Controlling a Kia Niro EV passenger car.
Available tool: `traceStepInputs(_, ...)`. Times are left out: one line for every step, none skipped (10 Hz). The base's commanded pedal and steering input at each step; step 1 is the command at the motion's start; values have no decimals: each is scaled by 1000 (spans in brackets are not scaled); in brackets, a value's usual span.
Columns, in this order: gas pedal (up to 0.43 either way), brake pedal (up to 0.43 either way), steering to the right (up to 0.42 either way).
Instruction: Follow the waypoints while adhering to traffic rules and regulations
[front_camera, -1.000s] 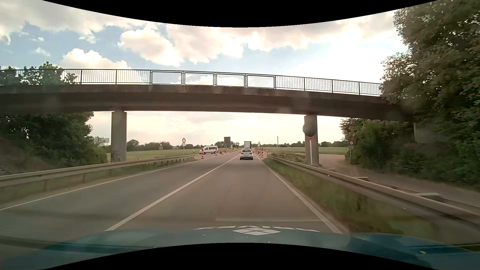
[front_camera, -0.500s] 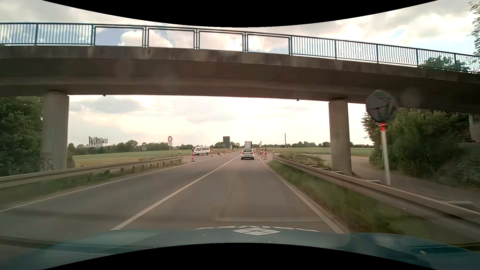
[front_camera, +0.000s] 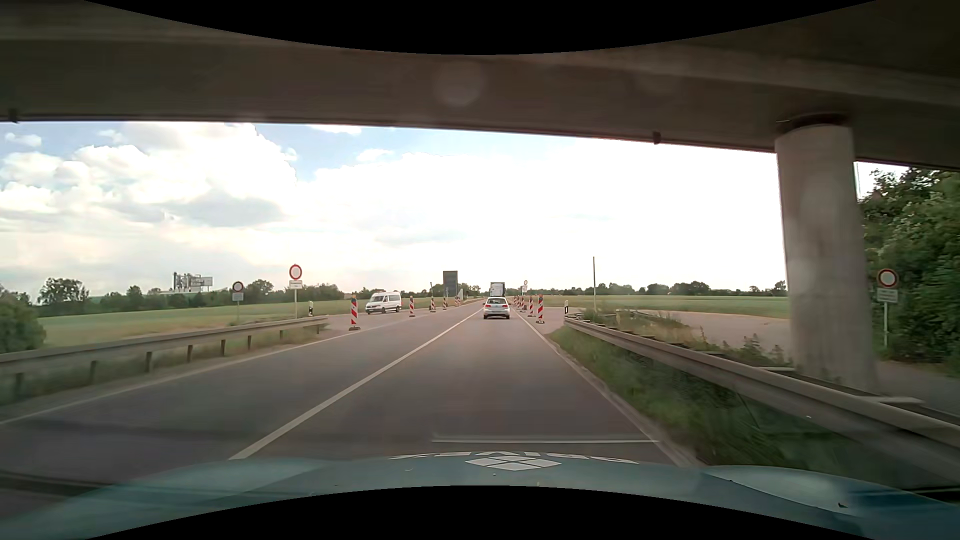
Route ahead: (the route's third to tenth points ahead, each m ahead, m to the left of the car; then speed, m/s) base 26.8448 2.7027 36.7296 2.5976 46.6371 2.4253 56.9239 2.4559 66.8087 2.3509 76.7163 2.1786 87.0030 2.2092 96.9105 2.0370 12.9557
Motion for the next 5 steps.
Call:
traceStepInputs(189, 0, -3)
traceStepInputs(189, 0, -3)
traceStepInputs(189, 0, -3)
traceStepInputs(189, 0, -2)
traceStepInputs(220, 0, -1)
